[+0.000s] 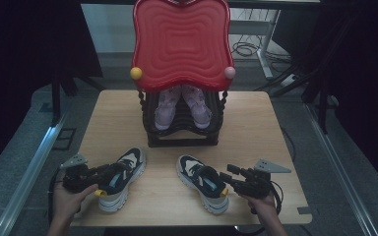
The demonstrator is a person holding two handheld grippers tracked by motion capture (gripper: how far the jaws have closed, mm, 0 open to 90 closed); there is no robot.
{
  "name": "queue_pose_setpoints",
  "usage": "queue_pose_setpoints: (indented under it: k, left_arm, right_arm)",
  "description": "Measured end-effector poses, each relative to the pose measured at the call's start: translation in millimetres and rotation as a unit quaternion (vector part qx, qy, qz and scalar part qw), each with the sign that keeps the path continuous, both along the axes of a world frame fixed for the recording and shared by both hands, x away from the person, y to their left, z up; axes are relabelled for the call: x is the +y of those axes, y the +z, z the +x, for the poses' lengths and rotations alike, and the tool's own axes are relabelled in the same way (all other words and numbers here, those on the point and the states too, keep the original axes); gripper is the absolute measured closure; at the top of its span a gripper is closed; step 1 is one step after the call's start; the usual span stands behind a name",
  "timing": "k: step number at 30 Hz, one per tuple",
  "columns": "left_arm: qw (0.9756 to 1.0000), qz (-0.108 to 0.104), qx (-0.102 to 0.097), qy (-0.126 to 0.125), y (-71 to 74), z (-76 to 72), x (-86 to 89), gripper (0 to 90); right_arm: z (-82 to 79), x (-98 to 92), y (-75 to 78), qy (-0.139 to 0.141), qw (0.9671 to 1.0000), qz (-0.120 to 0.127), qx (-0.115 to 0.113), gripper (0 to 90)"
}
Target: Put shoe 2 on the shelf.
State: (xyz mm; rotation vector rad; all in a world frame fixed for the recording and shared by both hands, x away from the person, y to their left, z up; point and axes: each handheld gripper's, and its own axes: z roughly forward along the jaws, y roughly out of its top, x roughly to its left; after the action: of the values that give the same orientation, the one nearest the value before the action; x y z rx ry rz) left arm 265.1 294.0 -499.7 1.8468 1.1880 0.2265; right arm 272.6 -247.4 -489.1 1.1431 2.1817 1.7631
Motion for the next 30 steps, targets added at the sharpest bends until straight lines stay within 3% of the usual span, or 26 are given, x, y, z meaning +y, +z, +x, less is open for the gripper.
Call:
queue_pose_setpoints:
  k: [8,15,25,30]
  left_arm:
    - [1.0000,-0.001,0.001,0.002,-0.1,-0.1,-0.3,64.6]
    - [1.0000,-0.003,0.003,0.003,-0.1,-0.2,0.1,64.2]
    - [1.0000,-0.005,0.004,0.003,-0.1,0.0,0.4,63.6]
    - [1.0000,-0.005,0.005,0.003,-0.2,0.1,0.5,63.5]
  right_arm:
    - [18.0,17.1,3.2,0.036,0.9982,-0.048,0.010,48.3]
    - [24.8,27.6,4.4,0.050,0.9957,-0.075,0.018,50.2]
    - [33.2,40.0,7.4,0.078,0.9880,-0.127,0.041,55.2]
    - [38.3,43.6,7.4,0.084,0.9852,-0.140,0.053,58.4]
